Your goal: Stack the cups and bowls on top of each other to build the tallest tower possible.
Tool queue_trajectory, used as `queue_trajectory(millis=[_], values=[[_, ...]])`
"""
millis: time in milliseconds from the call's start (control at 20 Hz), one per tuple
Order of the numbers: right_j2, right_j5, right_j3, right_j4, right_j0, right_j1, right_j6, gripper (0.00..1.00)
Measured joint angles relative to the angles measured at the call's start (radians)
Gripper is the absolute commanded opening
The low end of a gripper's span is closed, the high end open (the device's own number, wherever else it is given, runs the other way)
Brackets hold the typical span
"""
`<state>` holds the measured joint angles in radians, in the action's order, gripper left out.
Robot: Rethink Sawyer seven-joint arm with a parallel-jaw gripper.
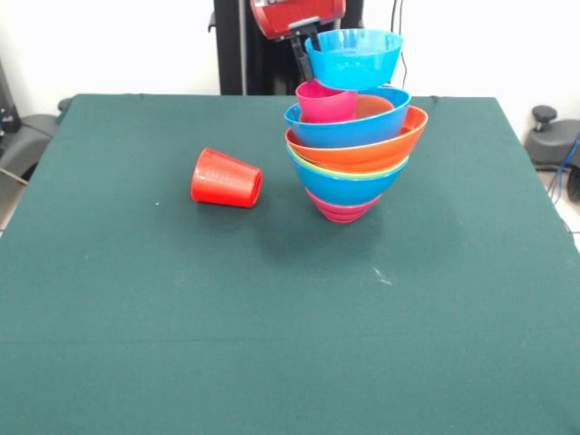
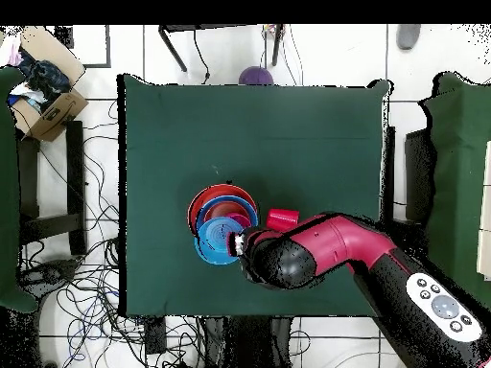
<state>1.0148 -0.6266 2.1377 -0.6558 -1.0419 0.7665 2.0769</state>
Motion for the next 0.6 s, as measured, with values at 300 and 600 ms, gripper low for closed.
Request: queue_trajectory(millis=[300,600], values=[[0.0,0.0,0.0,0.0,-0.006,0.0,0.0,0.0],[0.0,0.0,-0.001,0.0,-0.007,0.0,0.0,0.0]])
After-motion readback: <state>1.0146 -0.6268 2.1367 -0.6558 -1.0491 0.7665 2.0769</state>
